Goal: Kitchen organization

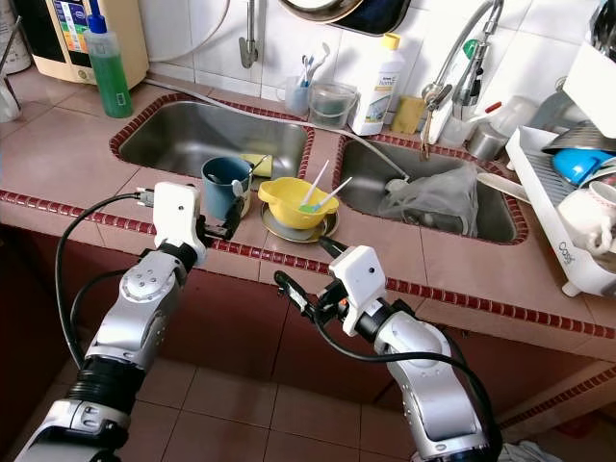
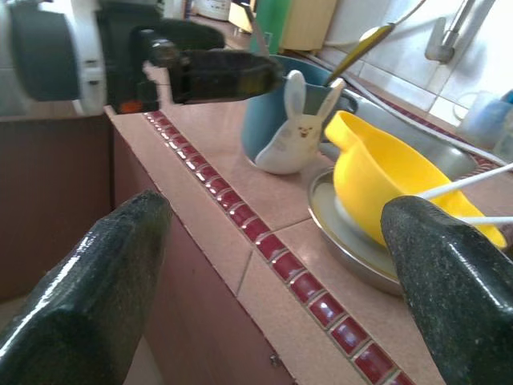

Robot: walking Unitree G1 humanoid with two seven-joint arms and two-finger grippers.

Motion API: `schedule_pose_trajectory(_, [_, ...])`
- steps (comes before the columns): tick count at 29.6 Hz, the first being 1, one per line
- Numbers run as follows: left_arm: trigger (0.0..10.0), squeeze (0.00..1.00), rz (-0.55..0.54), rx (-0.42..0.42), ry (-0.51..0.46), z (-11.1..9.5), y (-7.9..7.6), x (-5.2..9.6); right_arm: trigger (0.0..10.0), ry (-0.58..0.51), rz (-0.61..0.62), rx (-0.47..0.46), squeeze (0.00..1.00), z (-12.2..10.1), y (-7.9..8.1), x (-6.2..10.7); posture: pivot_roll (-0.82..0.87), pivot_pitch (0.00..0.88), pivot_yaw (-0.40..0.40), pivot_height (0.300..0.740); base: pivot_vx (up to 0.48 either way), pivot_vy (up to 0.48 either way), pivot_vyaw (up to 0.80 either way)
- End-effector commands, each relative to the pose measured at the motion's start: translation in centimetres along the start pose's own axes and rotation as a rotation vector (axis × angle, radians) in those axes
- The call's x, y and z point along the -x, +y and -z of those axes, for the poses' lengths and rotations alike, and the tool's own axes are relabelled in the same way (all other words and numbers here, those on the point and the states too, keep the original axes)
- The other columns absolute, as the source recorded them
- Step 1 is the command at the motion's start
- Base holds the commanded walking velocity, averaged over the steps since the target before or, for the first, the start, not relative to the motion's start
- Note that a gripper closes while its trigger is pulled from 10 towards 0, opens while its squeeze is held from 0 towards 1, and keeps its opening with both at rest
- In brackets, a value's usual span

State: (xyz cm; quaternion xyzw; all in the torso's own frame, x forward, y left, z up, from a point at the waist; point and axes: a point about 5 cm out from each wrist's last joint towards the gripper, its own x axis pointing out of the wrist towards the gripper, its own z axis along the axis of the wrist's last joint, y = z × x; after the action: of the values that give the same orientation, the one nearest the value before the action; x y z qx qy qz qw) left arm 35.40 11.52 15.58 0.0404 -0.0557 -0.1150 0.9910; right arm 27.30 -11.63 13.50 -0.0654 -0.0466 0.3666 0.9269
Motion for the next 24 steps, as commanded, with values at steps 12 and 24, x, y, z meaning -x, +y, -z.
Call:
schedule_pose_trajectory(12, [10.0,0.0,0.014,0.031,-0.061,-1.8,-1.6,-1.7,10.0,-0.012,0.0,0.01,0.0,-0.7,0.1,0.0,0.07,0.0,-0.124,0.74,0.0,0.0,0.0])
schedule_pose_trajectory(24, [10.0,0.0,0.07,0.035,-0.066,-1.9,-2.1,-2.0,10.0,-0.012,0.006,0.007,0.0,-0.6,0.3,-0.1,0.07,0.0,-0.116,0.74,0.0,0.0,0.0])
